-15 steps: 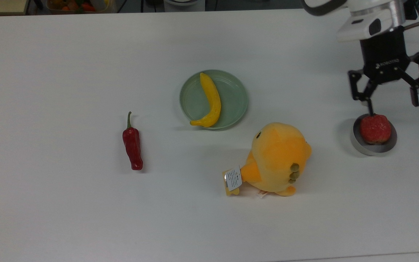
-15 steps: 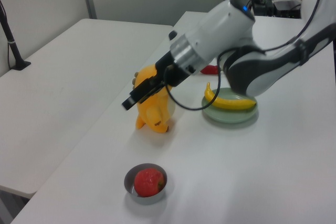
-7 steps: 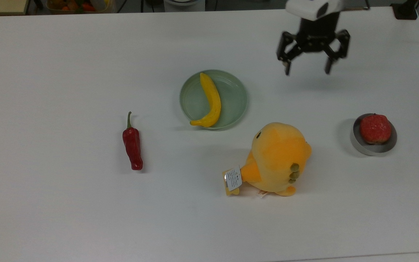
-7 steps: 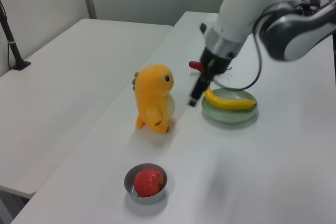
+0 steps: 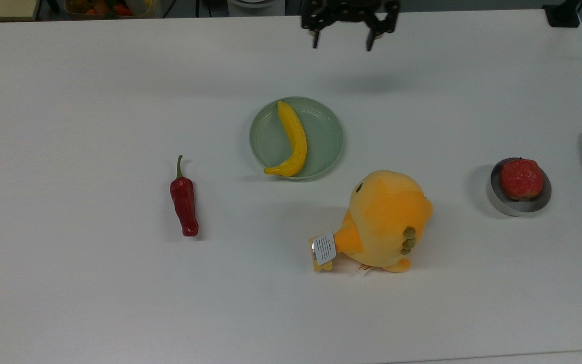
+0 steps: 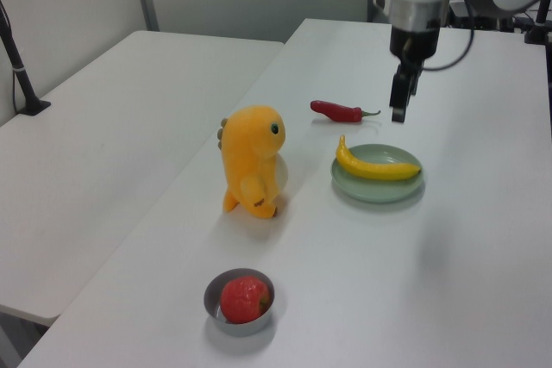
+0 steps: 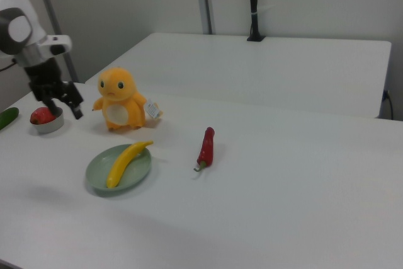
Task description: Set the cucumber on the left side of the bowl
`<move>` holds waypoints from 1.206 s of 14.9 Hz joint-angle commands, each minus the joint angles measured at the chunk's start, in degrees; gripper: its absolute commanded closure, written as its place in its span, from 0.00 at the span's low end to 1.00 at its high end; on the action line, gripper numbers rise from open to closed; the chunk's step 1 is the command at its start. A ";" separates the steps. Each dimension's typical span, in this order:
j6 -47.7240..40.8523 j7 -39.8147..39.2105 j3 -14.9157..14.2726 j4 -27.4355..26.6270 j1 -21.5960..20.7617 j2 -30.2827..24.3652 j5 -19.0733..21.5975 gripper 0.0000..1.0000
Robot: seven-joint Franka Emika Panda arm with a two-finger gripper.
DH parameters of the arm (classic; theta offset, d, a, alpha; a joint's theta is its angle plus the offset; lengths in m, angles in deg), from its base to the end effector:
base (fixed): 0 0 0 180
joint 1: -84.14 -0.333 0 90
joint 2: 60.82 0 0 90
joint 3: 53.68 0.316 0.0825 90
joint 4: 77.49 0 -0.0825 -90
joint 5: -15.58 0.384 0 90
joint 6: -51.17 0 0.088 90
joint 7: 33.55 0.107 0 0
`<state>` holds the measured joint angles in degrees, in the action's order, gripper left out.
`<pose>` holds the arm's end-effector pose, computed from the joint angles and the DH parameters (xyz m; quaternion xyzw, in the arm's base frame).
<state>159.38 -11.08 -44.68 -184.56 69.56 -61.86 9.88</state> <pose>0.5167 0.2180 0.5204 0.9983 0.0243 0.0365 0.0377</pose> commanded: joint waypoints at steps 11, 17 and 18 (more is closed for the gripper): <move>0.51 -6.83 -10.58 -1.12 4.83 -3.00 5.17 0.00; 2.18 -6.92 -10.58 -0.86 5.00 -2.39 7.46 0.00; 2.18 -6.92 -10.58 -0.85 5.18 -2.30 7.46 0.00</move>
<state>160.00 -16.60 -55.05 -184.80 74.76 -63.94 16.01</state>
